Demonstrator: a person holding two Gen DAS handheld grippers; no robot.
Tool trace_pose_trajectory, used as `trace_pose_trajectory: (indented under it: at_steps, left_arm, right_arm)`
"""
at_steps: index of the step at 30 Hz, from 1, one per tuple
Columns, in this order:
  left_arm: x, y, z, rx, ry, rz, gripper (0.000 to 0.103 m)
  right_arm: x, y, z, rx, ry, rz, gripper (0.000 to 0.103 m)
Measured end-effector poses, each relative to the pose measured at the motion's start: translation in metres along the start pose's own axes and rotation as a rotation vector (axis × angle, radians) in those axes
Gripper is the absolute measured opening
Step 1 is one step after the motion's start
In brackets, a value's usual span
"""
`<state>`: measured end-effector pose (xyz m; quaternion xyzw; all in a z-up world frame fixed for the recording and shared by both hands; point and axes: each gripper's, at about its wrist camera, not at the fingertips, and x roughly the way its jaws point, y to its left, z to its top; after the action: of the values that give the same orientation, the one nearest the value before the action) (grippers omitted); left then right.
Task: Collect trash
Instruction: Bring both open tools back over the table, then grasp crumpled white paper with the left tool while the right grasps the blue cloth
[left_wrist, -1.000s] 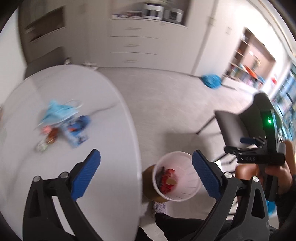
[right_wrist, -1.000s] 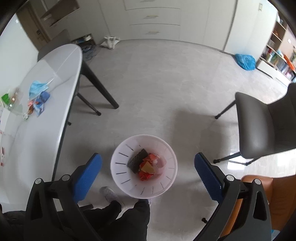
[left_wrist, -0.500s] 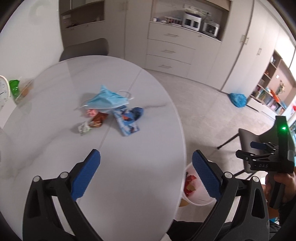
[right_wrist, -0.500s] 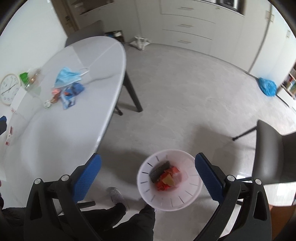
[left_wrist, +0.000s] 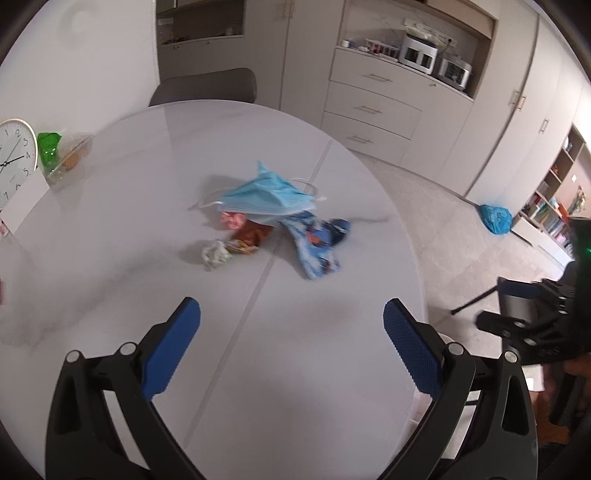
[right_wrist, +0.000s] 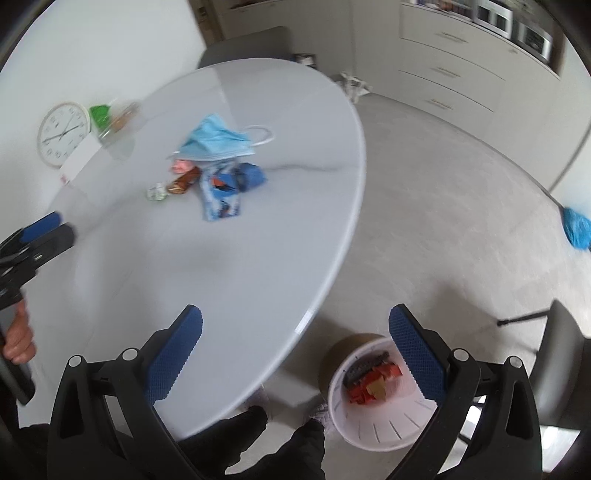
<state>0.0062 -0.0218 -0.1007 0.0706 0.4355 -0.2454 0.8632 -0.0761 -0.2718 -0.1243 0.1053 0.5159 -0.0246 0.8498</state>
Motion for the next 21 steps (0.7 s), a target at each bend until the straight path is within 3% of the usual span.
trace_pose_trajectory:
  at_steps: [5, 14, 21]
  left_arm:
    - [0.045, 0.035, 0.014, 0.015, 0.022, 0.039, 0.093]
    - [0.144, 0.079, 0.031, 0.067, 0.137, 0.051, 0.066]
    - [0.182, 0.086, 0.034, 0.084, 0.181, 0.028, 0.046]
  right_arm:
    - [0.015, 0.021, 0.017, -0.024, 0.021, 0.014, 0.1]
    - [0.043, 0.033, 0.033, 0.009, 0.083, 0.056, 0.1]
    - [0.065, 0.035, 0.043, 0.002, 0.128, 0.061, 0.1]
